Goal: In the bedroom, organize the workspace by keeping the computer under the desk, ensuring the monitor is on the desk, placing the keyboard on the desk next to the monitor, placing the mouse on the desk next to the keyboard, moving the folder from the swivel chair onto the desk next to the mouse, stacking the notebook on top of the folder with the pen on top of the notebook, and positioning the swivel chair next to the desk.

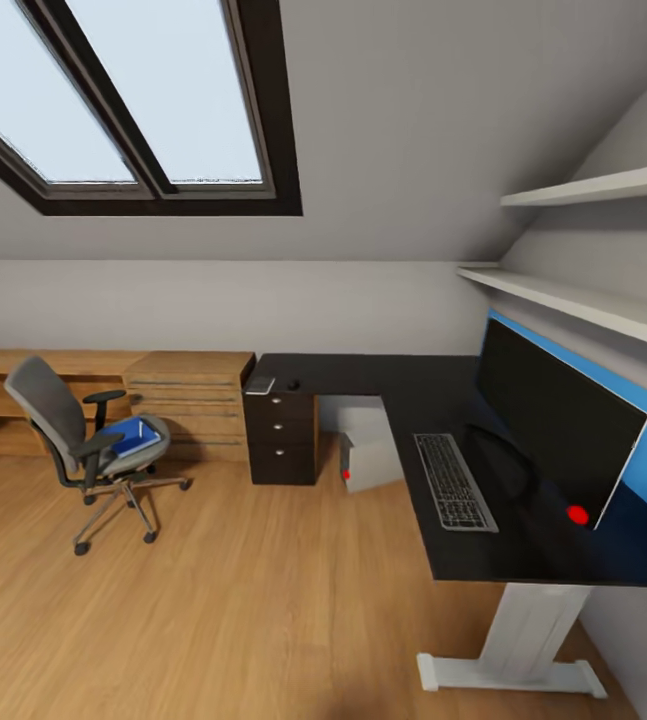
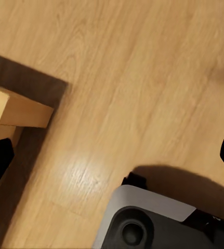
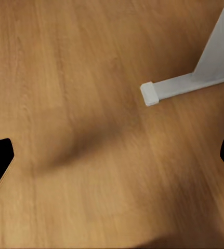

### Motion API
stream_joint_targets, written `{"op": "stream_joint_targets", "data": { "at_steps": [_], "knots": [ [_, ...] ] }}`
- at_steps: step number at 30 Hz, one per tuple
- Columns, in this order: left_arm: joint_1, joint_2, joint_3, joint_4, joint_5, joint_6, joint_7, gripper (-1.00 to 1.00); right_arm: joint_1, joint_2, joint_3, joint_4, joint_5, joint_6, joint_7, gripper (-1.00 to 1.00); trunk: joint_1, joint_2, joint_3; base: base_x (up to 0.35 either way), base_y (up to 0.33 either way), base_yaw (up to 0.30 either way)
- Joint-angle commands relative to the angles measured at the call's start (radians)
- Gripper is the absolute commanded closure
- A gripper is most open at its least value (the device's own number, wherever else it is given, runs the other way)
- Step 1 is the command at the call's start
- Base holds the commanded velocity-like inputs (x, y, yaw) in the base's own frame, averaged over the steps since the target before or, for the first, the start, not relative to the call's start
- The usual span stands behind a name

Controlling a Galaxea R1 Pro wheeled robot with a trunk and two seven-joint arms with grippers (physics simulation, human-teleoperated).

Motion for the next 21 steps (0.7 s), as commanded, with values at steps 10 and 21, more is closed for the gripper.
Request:
{"op": "stream_joint_targets", "data": {
  "at_steps": [10,21],
  "knots": [
    [0.000,0.000,-0.009,0.000,0.007,-0.002,0.003,-1.00,-0.001,0.000,0.009,0.001,-0.005,-0.003,-0.007,-1.00,0.001,-0.001,0.000,0.249,0.207,0.013],
    [0.000,0.000,-0.009,0.000,0.007,-0.003,0.003,-1.00,-0.001,0.000,0.009,0.001,-0.005,-0.003,-0.006,-1.00,0.001,-0.001,0.000,0.087,0.050,0.000]
  ]
}}
